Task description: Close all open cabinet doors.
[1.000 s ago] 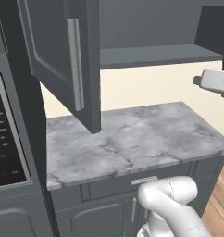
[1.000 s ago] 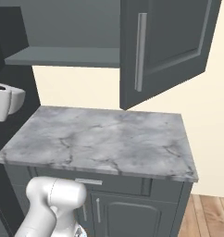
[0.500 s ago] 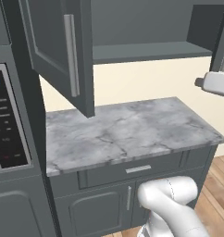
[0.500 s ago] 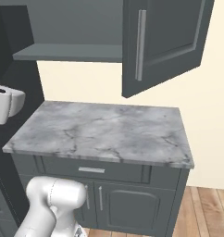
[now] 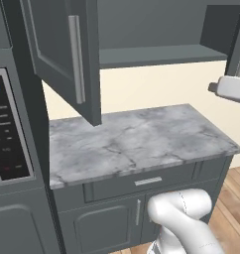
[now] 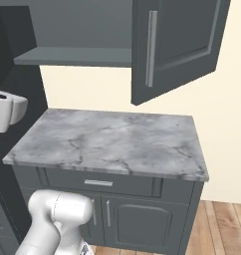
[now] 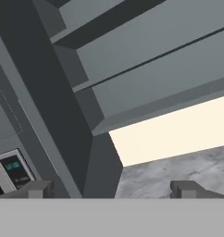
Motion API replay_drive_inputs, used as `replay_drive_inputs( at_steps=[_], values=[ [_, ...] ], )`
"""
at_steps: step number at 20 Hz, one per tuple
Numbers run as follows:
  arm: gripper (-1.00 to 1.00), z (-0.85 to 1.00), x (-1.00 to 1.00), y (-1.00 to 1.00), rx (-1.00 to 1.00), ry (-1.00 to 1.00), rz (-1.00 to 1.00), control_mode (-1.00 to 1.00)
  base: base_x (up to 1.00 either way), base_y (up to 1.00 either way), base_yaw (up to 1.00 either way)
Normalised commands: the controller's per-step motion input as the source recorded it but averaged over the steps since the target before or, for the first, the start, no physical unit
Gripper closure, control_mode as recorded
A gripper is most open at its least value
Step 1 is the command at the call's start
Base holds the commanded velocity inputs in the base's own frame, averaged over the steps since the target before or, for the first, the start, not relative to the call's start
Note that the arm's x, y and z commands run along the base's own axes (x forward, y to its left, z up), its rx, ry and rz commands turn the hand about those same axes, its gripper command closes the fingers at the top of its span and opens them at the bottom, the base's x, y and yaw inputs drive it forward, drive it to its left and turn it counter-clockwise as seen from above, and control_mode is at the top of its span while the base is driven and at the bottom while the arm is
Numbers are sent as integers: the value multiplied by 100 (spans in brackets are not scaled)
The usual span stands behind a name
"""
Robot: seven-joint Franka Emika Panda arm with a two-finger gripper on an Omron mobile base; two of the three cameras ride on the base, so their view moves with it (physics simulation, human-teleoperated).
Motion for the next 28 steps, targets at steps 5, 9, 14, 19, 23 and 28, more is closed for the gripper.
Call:
replay_drive_inputs(
  at_steps=[5,9,14,19,23,28],
  values=[
    [-100,0,4,0,0,-3,1,-100,0,0,0],
    [-100,1,9,2,0,-17,3,-100,0,0,0],
    [-100,4,-22,26,0,-31,1,-100,0,0,0],
    [-100,18,-46,52,-3,-10,1,-100,0,0,0],
    [-100,6,16,80,-17,14,0,-100,0,0,0],
    [-100,0,22,48,-20,-1,-12,-100,0,0,0]
  ],
)
